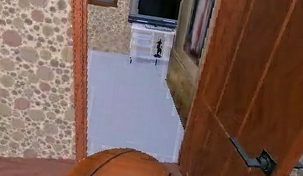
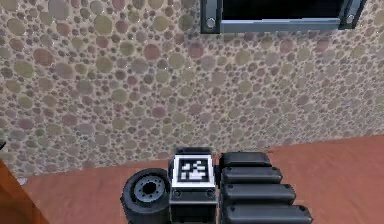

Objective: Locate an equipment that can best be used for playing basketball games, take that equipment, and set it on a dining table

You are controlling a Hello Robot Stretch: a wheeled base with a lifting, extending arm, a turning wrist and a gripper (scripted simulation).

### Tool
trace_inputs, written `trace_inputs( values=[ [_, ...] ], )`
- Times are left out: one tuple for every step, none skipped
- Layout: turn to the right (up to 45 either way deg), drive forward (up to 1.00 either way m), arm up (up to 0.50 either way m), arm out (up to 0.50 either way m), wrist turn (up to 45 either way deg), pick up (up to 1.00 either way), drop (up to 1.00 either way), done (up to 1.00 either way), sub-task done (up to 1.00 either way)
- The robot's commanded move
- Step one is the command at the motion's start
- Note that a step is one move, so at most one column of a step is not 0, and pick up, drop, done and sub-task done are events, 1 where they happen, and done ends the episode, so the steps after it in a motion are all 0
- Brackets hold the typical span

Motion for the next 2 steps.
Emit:
trace_inputs(
  values=[
    [0.0, 1.00, 0.00, 0.00, 0.0, 0.00, 0.00, 0.00, 0.00],
    [0.0, 0.70, 0.00, 0.00, 0.0, 0.00, 0.00, 0.00, 0.00]
  ],
)
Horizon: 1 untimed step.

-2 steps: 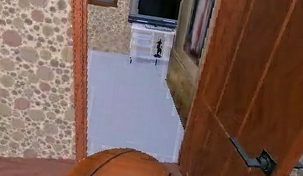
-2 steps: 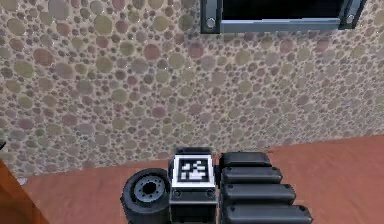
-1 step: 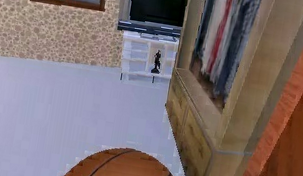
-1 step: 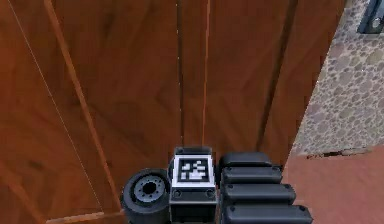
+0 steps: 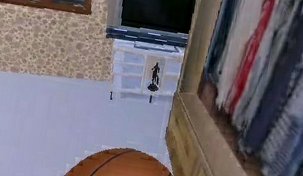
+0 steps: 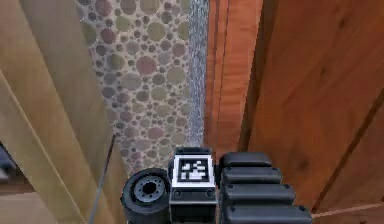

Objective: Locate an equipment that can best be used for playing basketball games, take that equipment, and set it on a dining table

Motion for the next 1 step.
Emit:
trace_inputs(
  values=[
    [-45.0, 0.00, 0.00, 0.00, 0.0, 0.00, 0.00, 0.00, 0.00]
  ],
)
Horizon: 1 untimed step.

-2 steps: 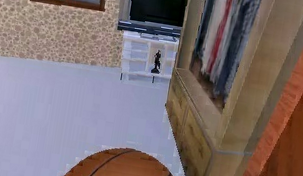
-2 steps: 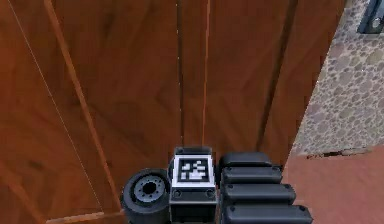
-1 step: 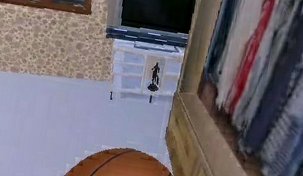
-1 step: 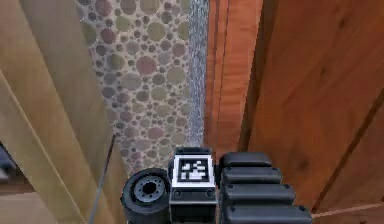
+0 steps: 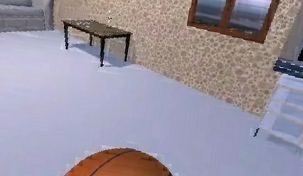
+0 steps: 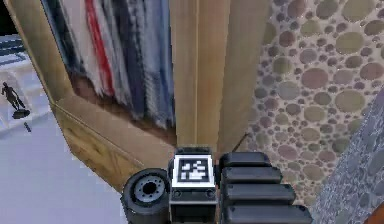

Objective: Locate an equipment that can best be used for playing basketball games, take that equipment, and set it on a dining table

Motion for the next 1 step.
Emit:
trace_inputs(
  values=[
    [-24.0, 0.00, 0.00, 0.00, 0.0, 0.00, 0.00, 0.00, 0.00]
  ],
)
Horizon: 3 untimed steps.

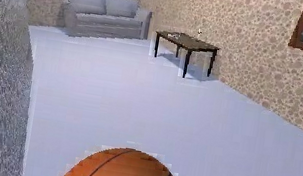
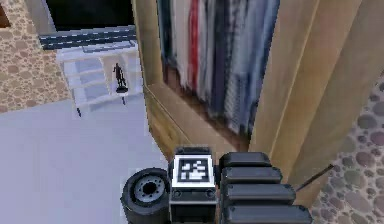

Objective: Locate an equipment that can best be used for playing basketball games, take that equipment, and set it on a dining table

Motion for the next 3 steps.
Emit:
trace_inputs(
  values=[
    [0.0, 0.35, 0.00, 0.00, 0.0, 0.00, 0.00, 0.00, 0.00],
    [0.0, 1.00, 0.00, 0.00, 0.0, 0.00, 0.00, 0.00, 0.00],
    [0.0, 1.00, 0.00, 0.00, 0.0, 0.00, 0.00, 0.00, 0.00]
  ],
)
